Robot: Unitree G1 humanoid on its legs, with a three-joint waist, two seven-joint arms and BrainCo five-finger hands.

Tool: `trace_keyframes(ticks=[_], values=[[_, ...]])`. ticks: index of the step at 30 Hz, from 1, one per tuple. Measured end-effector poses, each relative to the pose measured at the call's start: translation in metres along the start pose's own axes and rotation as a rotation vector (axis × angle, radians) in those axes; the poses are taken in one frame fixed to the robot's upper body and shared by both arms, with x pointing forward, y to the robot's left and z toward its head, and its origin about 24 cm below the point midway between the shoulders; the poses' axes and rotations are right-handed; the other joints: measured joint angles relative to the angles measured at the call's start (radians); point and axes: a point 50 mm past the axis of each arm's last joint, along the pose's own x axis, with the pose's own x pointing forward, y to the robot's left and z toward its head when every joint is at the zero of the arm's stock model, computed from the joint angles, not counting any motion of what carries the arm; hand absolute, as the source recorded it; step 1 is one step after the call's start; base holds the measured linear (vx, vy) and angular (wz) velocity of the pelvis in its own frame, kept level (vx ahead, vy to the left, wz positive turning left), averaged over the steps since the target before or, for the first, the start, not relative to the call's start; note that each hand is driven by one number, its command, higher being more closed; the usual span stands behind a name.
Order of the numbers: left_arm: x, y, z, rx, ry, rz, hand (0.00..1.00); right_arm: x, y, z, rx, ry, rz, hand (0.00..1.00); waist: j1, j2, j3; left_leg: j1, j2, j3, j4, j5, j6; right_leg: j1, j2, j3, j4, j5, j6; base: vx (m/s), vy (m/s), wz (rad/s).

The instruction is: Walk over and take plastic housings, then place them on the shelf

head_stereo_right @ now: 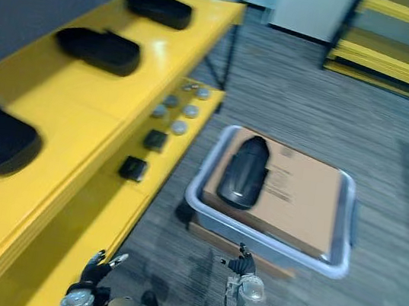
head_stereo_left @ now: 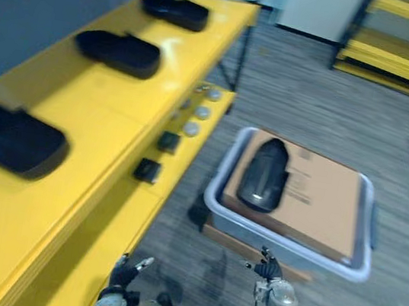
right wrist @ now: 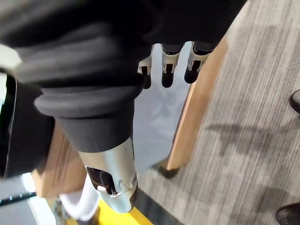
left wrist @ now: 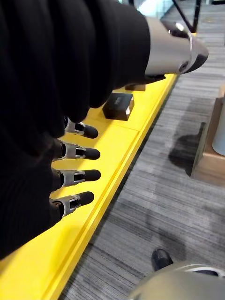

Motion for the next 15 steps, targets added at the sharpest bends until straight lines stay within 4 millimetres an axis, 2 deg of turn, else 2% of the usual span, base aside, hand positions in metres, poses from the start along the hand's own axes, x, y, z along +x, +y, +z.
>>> trace_keyframes(ticks=[1,2,3,4,5,8,9,10,15], values=[[0.0,-0.001,0.0,-0.001,0.001,-0.003,0.0,-0.002,-0.002,-0.005,0.021,0.011,-0.011,0.0,-0.013,0.001,0.005,-0.022,0.041,-0.018,0.047,-0.026,-0.013,0.013,0.04,-0.001,-0.023,-0.005,-0.009,0.11,-0.215,-0.19],[0.001,-0.003,0.003,-0.001,-0.005,-0.007,0.0,-0.003,-0.002,-0.007,0.037,0.016,-0.015,0.0,-0.018,0.002,0.006,-0.033,0.059,-0.028,0.069,-0.03,-0.015,0.015,0.057,0.0,-0.027,-0.009,-0.015,0.11,-0.202,-0.15],[0.001,-0.004,0.002,0.004,-0.004,-0.014,0.0,-0.003,-0.002,-0.007,0.053,0.019,-0.018,0.0,-0.018,0.003,0.007,-0.041,0.078,-0.035,0.101,-0.025,-0.008,0.015,0.078,0.012,-0.028,-0.013,-0.025,0.1,-0.112,-0.43],[0.0,-0.006,0.001,0.002,0.001,-0.025,0.0,-0.003,-0.003,-0.007,0.066,0.018,-0.032,0.0,-0.016,0.006,0.014,-0.054,0.087,-0.094,0.142,-0.023,0.003,0.02,0.098,0.032,-0.024,-0.007,-0.042,0.17,-0.134,-0.54],[0.0,-0.009,0.0,0.0,0.01,-0.038,0.0,-0.004,-0.002,-0.007,0.078,0.016,-0.038,0.0,-0.017,0.008,0.018,-0.069,0.07,-0.196,0.176,-0.034,0.0,0.031,0.102,0.052,-0.025,-0.012,-0.046,0.17,-0.089,-0.63],[0.001,-0.014,0.005,-0.006,-0.005,-0.051,0.0,-0.002,-0.015,0.0,0.129,-0.013,-0.086,0.0,-0.012,0.014,0.039,-0.072,-0.086,-0.481,0.087,-0.039,-0.003,0.048,0.073,0.122,-0.02,-0.013,-0.036,0.09,0.052,-0.63],[0.0,-0.016,0.005,-0.003,-0.006,-0.057,0.0,-0.002,-0.017,0.0,0.132,-0.013,-0.099,0.0,-0.012,0.028,0.039,-0.075,-0.095,-0.497,0.06,-0.005,0.011,0.049,0.079,0.137,-0.013,-0.017,-0.025,0.09,0.098,-0.69],[0.001,-0.014,0.005,-0.001,-0.003,-0.054,0.0,-0.001,-0.019,0.002,0.132,-0.018,-0.112,0.0,-0.005,0.037,0.039,-0.073,-0.096,-0.473,0.088,0.009,0.056,0.05,0.085,0.17,-0.001,-0.027,-0.005,0.13,0.107,-0.56],[0.004,-0.016,0.012,0.025,-0.026,-0.068,0.0,-0.006,-0.016,-0.01,0.182,0.015,-0.115,0.0,-0.001,0.017,0.035,-0.043,-0.136,-0.472,0.054,0.003,0.061,0.052,0.051,0.183,-0.009,-0.028,0.014,0.1,0.09,-0.04]])
